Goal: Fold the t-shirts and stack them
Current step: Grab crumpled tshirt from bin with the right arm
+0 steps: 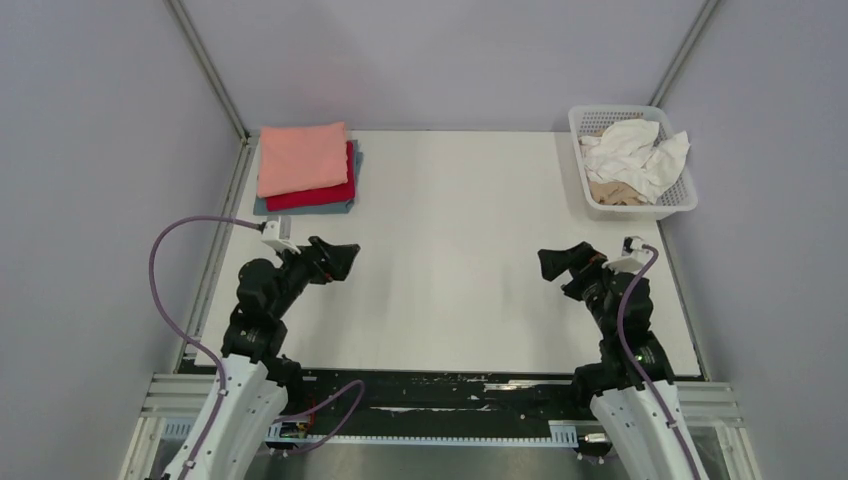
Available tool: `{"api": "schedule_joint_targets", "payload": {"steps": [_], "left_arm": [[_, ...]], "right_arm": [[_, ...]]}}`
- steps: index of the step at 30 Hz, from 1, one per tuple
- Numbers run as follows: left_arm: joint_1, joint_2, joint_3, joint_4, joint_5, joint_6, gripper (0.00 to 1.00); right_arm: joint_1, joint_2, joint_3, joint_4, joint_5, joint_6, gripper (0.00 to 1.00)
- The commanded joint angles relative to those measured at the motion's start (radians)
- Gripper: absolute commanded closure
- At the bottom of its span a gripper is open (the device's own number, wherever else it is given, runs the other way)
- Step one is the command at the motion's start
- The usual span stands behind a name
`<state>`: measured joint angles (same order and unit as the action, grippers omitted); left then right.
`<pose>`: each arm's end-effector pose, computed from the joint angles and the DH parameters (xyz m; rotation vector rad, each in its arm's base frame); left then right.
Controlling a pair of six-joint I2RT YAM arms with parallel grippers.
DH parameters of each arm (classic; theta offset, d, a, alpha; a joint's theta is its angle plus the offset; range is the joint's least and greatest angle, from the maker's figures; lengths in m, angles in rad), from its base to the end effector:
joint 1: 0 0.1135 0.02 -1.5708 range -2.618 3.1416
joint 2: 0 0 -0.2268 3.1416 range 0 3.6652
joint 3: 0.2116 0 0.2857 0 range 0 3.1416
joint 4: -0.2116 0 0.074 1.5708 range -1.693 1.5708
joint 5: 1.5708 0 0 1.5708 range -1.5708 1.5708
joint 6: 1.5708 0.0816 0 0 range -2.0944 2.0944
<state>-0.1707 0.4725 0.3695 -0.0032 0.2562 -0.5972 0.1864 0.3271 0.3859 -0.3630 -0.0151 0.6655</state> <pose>0.2469 -0.0636 0.2315 -0.1698 1.7277 -0.7867 0.2248 0.0436 0.2161 0.4450 1.8667 0.5953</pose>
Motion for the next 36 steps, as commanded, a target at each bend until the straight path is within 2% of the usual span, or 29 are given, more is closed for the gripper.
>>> {"api": "schedule_joint_targets", "payload": {"steps": [1, 4, 10, 13, 16, 19, 22, 27, 36], "left_arm": [[0.0, 0.089, 0.015, 0.068, 0.065, -0.019, 0.0], [0.0, 0.133, 0.02, 0.08, 0.057, -0.02, 0.0], [-0.001, 0.171, 0.016, 0.093, 0.036, -0.019, 0.0], [-0.001, 0.172, 0.005, 0.107, 0.034, -0.021, 0.0], [0.0, 0.175, -0.004, 0.118, 0.025, -0.024, 0.0], [-0.001, 0.18, -0.021, 0.162, 0.028, -0.026, 0.0], [-0.001, 0.192, -0.04, 0.202, 0.025, -0.024, 0.0], [0.0, 0.249, -0.035, 0.241, 0.025, -0.019, 0.0], [-0.001, 0.325, -0.004, 0.24, 0.044, -0.02, 0.0]], "right_arm": [[-0.003, 0.085, 0.156, 0.103, 0.117, -0.059, 0.0], [-0.003, 0.214, 0.256, 0.184, 0.135, -0.129, 0.0], [-0.019, 0.647, 0.628, 0.145, 0.294, -0.294, 0.0], [-0.077, 0.867, 0.839, 0.067, 0.339, -0.364, 0.0], [-0.205, 1.03, 0.995, 0.02, 0.336, -0.368, 0.0], [-0.322, 1.164, 1.105, 0.005, 0.322, -0.361, 0.0], [-0.384, 1.284, 1.212, -0.015, 0.371, -0.383, 0.0], [-0.428, 1.449, 1.332, -0.015, 0.481, -0.446, 0.0], [-0.474, 1.785, 1.542, -0.016, 0.569, -0.487, 0.0]]}}
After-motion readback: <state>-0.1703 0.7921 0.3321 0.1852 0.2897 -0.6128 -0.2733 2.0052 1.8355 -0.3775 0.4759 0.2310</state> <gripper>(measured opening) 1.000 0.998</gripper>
